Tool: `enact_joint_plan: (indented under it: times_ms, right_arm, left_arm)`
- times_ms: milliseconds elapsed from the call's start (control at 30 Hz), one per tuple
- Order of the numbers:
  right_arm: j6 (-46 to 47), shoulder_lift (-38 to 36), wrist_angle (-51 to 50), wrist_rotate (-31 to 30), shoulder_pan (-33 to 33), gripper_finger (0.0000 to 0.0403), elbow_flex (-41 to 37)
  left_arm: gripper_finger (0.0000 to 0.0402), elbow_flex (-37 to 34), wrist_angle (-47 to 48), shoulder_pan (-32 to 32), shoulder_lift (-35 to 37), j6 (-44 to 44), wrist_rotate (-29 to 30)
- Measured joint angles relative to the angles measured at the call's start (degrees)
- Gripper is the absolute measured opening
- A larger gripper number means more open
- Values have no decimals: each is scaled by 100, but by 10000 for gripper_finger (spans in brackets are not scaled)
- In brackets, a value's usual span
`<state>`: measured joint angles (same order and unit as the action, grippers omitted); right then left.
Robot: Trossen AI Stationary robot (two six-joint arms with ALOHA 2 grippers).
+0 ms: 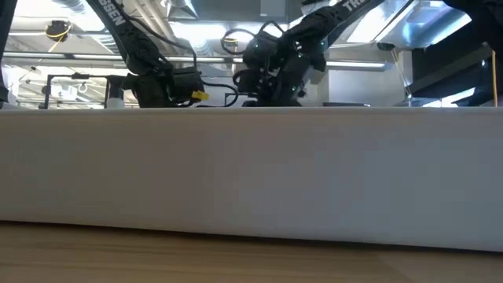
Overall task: Sort silverware
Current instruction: Put the purple knife into the white silverware tray
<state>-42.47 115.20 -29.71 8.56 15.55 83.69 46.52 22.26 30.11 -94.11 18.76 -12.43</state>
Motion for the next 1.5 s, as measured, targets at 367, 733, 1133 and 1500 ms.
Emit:
enact_joint_plan:
  times_ms: [367,733,1133,1500]
  right_arm:
    - [52,6,1056,-607,-94,308,-586]
    - [201,18,1984,-733,-173,308,-1115]
    - [356,207,2000,-958,-166,307,-1126]
    - [340,336,2011,-1050,-166,247,-1104]
  left_arm:
    - [75,0,1,0,0,-61,-97]
    - [75,2,22,4,0,-190,-246]
    - [75,4,65,4,0,-190,-296]
    - [76,4,88,4,0,-190,-421]
